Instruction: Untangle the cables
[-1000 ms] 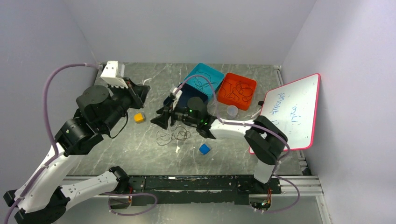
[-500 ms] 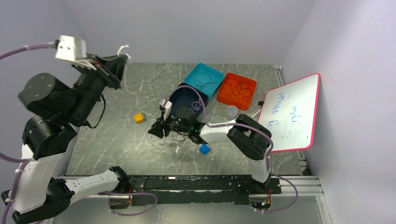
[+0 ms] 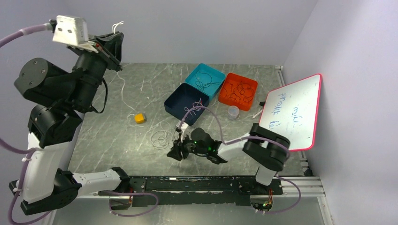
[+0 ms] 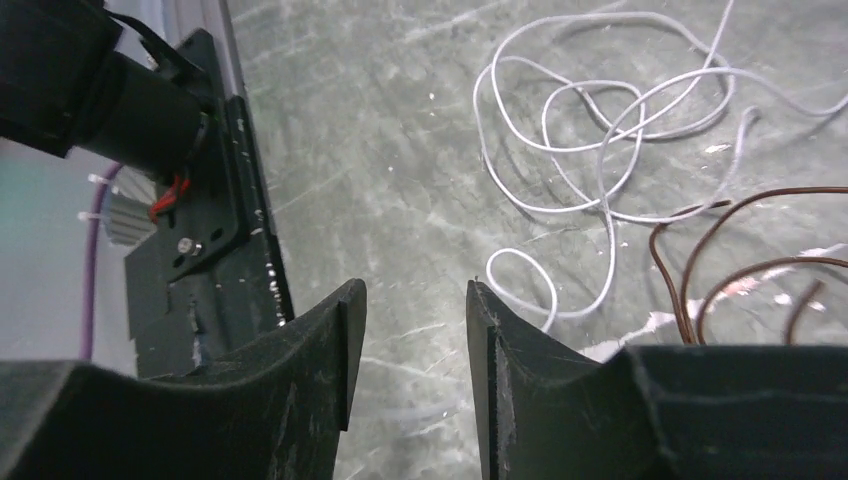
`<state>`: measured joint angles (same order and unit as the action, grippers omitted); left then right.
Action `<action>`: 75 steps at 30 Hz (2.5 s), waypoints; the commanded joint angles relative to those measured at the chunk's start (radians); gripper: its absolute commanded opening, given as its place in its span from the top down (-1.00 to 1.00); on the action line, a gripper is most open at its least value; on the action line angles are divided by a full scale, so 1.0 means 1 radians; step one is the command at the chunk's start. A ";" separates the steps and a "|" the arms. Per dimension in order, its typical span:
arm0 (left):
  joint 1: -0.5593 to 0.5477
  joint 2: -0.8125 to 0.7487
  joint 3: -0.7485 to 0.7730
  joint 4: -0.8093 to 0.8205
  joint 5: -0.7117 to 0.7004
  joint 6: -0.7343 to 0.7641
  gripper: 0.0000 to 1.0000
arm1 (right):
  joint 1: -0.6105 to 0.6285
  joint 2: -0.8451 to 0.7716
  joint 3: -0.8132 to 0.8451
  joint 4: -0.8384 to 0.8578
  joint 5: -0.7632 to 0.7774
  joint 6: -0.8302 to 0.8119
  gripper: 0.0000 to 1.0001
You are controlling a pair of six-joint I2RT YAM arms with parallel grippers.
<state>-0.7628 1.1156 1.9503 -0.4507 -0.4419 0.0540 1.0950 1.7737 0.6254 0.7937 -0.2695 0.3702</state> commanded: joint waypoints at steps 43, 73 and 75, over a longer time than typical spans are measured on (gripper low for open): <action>0.086 0.455 0.123 0.154 0.154 0.087 0.86 | 0.011 -0.923 -0.021 -0.855 0.952 0.096 -0.14; 0.180 0.515 -0.244 0.201 0.365 -0.116 0.86 | 0.012 -0.914 -0.042 -0.864 0.956 0.115 -0.15; 0.183 0.518 -0.283 0.203 0.378 -0.138 0.86 | 0.012 -0.910 -0.041 -0.866 0.956 0.115 -0.15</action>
<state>-0.5892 1.6459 1.7206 -0.2749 -0.1318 -0.0170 1.1038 0.8619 0.5941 -0.0803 0.6632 0.4747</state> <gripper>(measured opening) 0.078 0.576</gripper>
